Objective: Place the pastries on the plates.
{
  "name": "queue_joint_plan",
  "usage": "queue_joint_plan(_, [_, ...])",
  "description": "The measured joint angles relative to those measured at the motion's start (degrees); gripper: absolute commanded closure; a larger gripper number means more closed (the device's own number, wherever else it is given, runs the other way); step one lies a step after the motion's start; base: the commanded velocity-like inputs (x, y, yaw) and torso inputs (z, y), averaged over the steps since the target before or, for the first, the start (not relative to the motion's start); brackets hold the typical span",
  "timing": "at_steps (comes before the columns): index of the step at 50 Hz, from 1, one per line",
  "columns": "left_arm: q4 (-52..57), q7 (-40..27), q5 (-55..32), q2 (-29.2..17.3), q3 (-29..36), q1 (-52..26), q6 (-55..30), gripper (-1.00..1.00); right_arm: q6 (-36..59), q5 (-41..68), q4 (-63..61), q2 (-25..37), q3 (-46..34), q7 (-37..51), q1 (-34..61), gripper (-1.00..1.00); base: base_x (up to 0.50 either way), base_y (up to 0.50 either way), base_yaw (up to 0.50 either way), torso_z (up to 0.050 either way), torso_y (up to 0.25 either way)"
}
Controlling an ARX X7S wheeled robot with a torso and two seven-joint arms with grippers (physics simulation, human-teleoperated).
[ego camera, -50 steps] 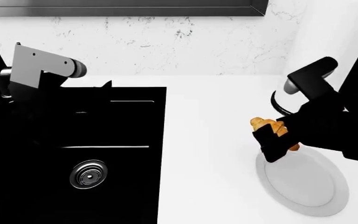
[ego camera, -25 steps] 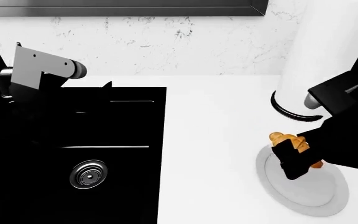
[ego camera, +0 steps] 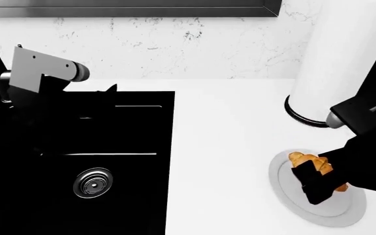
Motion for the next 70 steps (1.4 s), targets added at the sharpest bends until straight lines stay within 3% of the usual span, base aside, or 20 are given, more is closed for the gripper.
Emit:
queue_joint_plan(10, [-0.13, -0.01, 0.11, 0.02, 0.23, 0.21, 0.24, -1.0, -1.12, 0.25, -0.28, 0.63, -0.59, -0.38, -1.42, 1.0, 0.0, 0.0, 0.0, 0.0, 0.0])
queue_joint_plan(11, [-0.14, -0.04, 0.11, 0.04, 0.26, 0.2, 0.24, -1.0, -1.17, 0.25, -0.31, 0.66, -0.67, -0.42, -1.51, -1.0, 0.0, 0.0, 0.0, 0.0, 0.0])
queue_joint_plan(43, [-0.29, -0.28, -0.11, 0.0, 0.55, -0.15, 0.44, -1.0, -2.59, 1.32, -0.3, 0.74, -1.04, -0.41, 0.58, -1.0, 0.0, 0.0, 0.0, 0.0, 0.0])
queue_joint_plan(70, [-0.31, -1.83, -3.02, 1.15, 1.67, -9.38, -5.41, -1.0, -17.61, -4.11, -0.51, -3.05, 6.27, -1.21, 0.99, -1.0, 0.0, 0.0, 0.0, 0.0, 0.0])
